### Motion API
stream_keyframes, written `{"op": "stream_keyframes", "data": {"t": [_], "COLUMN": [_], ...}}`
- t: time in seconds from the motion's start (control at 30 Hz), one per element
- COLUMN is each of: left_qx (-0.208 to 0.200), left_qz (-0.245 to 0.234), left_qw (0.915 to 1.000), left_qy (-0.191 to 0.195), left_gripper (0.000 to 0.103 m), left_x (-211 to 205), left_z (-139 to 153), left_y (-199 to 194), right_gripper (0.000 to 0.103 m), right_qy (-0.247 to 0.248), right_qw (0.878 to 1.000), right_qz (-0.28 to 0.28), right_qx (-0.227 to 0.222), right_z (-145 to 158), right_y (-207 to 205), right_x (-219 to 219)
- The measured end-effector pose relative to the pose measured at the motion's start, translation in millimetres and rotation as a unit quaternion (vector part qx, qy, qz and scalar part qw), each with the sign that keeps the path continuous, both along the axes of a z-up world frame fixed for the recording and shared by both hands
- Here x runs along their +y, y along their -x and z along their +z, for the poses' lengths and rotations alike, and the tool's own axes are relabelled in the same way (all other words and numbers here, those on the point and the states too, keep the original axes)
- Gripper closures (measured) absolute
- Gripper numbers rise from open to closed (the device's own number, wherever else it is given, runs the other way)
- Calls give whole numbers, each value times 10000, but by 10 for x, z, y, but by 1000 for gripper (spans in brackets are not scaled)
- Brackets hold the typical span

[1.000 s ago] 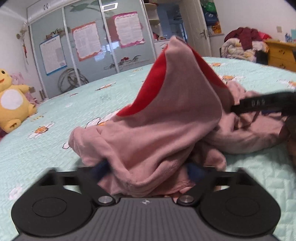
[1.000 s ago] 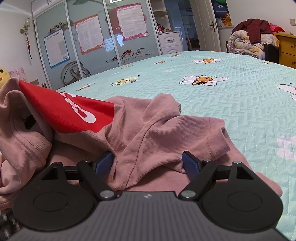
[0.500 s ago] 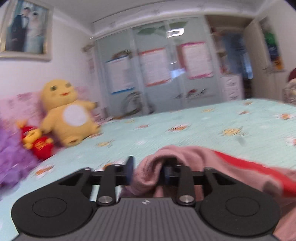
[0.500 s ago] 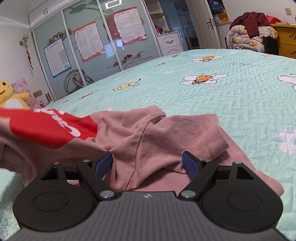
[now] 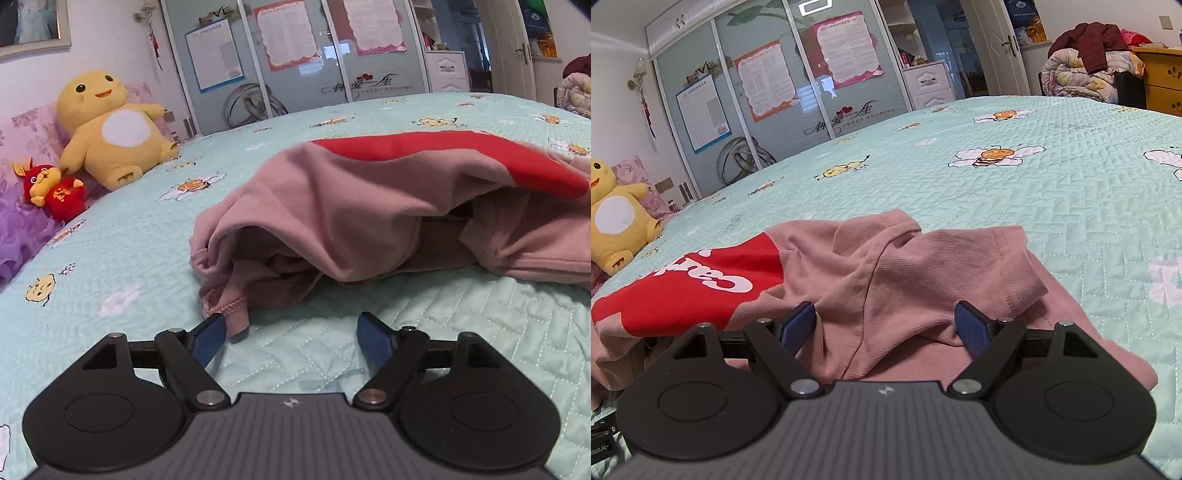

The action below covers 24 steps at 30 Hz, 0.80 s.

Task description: Fold clothes

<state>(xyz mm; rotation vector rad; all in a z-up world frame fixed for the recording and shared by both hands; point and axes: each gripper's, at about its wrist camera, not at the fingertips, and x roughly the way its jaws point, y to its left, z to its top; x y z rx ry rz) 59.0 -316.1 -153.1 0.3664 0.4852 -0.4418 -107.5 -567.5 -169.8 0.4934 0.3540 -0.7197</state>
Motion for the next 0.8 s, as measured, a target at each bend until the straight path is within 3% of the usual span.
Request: {"op": "stream_keyframes", "data": {"t": [0.1,0.17,0.2,0.27,0.33,0.37,0.47,0.5,0.53,0.57,0.7,0.8], "left_qx": [70,43,-33,-192,-271,-277,-118,-58,6,63,195,18], "left_qz": [-26,-16,-19,-61,-113,-121,-67,-46,-28,-14,-27,-112], "left_qw": [9996,9990,9988,9984,9981,9980,9978,9976,9972,9968,9952,9921], "left_qy": [280,452,485,521,535,550,655,693,746,799,960,1250], "left_gripper": [20,20,20,19,16,15,15,15,15,15,15,15], "left_x": [68,94,85,60,50,50,71,79,93,106,146,215], "left_z": [47,79,89,102,110,111,130,138,147,156,194,296], "left_y": [-39,-38,-7,65,92,94,42,23,5,-8,-32,24], "right_gripper": [21,21,21,21,21,21,24,38,78,93,94,94], "right_qy": [35,-82,-68,485,1511,1765,1533,1477,1429,1416,1380,1735], "right_qw": [9999,9998,9995,9943,9789,9712,9548,9607,9663,9722,9872,9827], "right_qz": [-115,90,257,952,1279,1356,1705,1615,1484,1201,-136,-545], "right_qx": [-32,-145,-177,-39,508,847,1892,1709,1543,1428,789,337], "right_z": [59,112,136,169,204,186,22,64,114,198,722,1208], "right_y": [94,189,221,174,-11,-152,-622,-619,-613,-594,-328,48], "right_x": [104,309,436,846,1257,1359,1332,1266,1189,1077,550,429]}}
